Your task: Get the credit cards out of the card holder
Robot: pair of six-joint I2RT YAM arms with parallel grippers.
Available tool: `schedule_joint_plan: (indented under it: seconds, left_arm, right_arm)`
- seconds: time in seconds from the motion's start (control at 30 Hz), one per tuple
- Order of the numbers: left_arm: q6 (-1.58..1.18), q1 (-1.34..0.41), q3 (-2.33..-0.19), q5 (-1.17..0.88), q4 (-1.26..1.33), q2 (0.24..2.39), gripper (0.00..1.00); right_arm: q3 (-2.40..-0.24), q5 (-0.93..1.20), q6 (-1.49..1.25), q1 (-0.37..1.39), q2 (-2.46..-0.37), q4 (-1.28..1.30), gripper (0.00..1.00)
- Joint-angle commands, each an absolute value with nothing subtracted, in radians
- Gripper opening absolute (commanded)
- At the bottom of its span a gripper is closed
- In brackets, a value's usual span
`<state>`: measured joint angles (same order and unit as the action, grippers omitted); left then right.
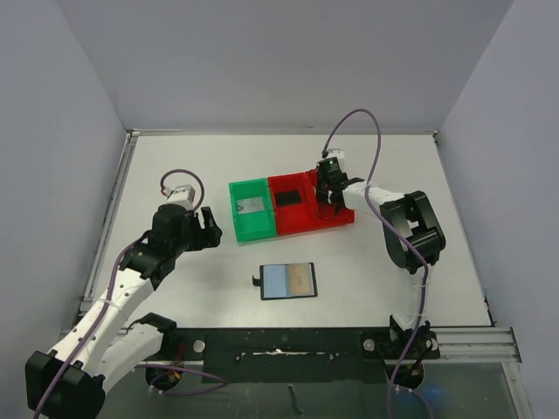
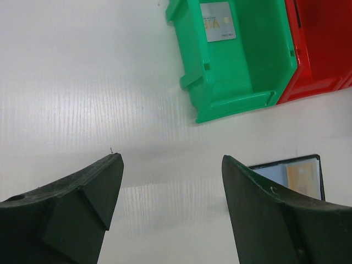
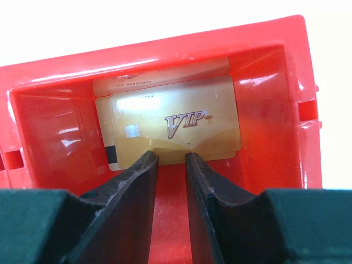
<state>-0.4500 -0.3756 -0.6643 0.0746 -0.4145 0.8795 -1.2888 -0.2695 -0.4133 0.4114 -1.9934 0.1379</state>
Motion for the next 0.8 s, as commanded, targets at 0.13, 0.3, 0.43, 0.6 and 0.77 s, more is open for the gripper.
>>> schedule_joint_plan:
  seconds: [0.13, 0.3, 0.43, 0.6, 0.77]
  left_arm:
    - [-0.432, -0.37, -0.69, 0.064, -0.361, 0.877, 0.72]
    - [-0.433, -0.37, -0.69, 0.062, -0.362, 0.883, 0.71]
    - [-0.433, -0.37, -0.69, 0.062, -0.361, 0.883, 0.72]
    - [-0.431, -0.368, -0.69, 0.057, -0.359, 0.886, 0.72]
    - [-0.431, -0.368, -0.691, 0.056, -0.359, 0.888, 0.72]
  right_arm:
    - [-1.29, -0.235, -0.381, 0.399, -1.981, 0.105, 0.31]
    - [-1.297, -0.222, -0.353, 0.403, -1.918, 0.135, 0.38]
    - [-1.294, -0.235, -0.347, 0.403, -1.863, 0.185, 0.4]
    - [-1.246, -0.217, -0.354, 0.405, -1.818, 0.224, 0.4]
    - [-1.199, -0.198, -0.382, 0.414, -1.791, 0.25, 0.39]
